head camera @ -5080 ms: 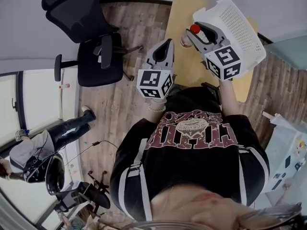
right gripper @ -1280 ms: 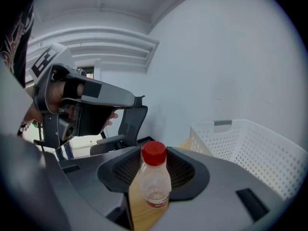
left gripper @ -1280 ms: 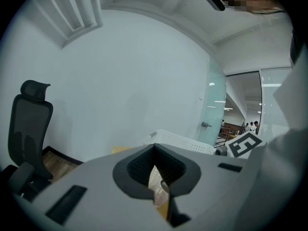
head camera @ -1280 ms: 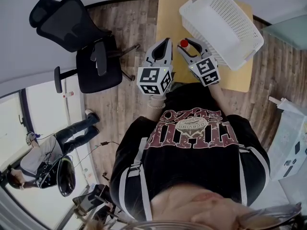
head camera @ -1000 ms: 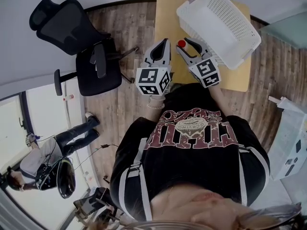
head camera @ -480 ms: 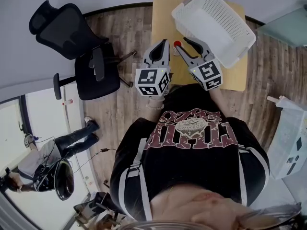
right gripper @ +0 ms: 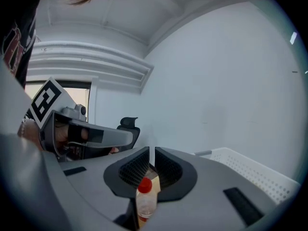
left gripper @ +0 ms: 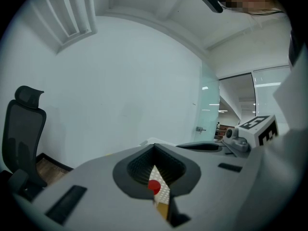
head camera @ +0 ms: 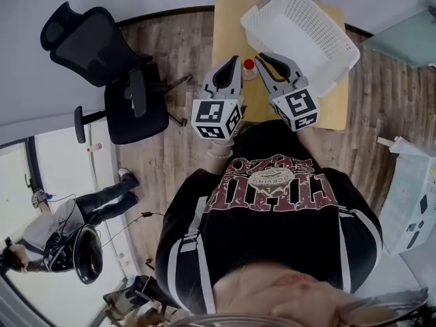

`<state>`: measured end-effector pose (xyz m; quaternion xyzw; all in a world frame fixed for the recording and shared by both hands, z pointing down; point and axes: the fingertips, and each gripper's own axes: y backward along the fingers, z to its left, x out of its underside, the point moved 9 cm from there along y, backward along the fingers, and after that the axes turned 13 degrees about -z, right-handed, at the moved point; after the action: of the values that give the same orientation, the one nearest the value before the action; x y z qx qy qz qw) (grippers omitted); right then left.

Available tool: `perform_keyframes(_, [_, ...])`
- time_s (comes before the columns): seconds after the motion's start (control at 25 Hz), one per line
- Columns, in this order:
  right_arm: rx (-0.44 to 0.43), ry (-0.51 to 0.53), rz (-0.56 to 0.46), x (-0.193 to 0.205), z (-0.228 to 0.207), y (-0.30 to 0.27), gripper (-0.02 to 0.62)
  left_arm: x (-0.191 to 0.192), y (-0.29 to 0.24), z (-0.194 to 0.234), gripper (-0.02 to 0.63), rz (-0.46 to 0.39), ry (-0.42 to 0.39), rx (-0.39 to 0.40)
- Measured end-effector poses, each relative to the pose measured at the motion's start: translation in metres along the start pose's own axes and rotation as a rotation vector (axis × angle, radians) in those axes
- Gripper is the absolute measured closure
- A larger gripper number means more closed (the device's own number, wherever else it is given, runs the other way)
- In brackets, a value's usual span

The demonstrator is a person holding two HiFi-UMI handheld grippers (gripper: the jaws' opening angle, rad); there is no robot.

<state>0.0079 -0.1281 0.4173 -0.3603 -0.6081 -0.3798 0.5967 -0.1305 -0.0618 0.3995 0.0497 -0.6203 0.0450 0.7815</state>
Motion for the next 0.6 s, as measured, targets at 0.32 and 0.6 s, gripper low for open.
perform_keyframes(0.32, [0.004, 0.003, -0.02, -0.01, -0.004, 0.008, 0.569, -0.005, -0.002, -0.012, 0.56, -0.014, -0.004, 0.017])
perform_keyframes(0.6, [0.008, -0.008, -0.022, -0.015, -0.005, -0.001, 0.577, -0.008, -0.006, -0.009, 0.56, -0.02, -0.006, 0.033])
